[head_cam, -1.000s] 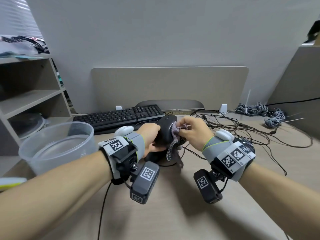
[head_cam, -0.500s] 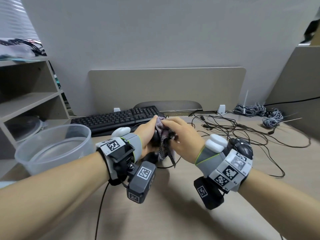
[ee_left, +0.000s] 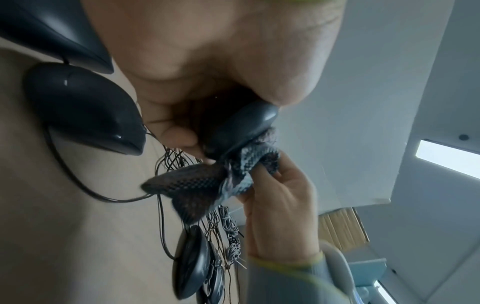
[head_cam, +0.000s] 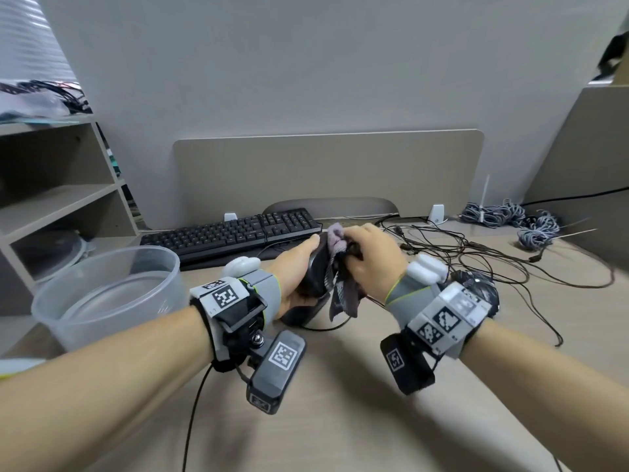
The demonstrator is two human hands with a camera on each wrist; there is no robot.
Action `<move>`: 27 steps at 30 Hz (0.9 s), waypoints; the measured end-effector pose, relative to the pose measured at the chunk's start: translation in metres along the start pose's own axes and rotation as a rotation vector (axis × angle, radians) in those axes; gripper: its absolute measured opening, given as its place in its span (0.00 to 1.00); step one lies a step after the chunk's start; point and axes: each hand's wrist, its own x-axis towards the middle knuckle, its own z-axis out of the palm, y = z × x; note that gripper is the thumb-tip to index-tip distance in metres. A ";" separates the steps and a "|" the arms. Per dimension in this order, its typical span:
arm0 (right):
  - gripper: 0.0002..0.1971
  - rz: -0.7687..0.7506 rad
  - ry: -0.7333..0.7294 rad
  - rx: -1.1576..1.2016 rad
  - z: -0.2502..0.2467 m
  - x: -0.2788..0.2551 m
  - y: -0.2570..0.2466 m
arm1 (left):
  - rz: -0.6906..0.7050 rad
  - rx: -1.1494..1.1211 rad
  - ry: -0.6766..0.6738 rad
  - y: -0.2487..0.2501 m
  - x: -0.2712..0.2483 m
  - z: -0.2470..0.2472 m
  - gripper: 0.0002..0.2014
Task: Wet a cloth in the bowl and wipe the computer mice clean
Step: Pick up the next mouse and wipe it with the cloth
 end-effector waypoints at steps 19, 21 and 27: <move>0.09 0.073 -0.125 -0.111 0.011 -0.007 -0.001 | -0.026 -0.140 -0.021 -0.002 0.003 -0.001 0.19; 0.16 0.002 -0.101 -0.069 0.011 -0.009 -0.012 | -0.012 -0.122 -0.014 -0.003 0.002 -0.001 0.20; 0.14 0.039 -0.110 -0.079 0.010 -0.012 -0.008 | 0.004 -0.109 0.018 0.009 0.000 0.002 0.25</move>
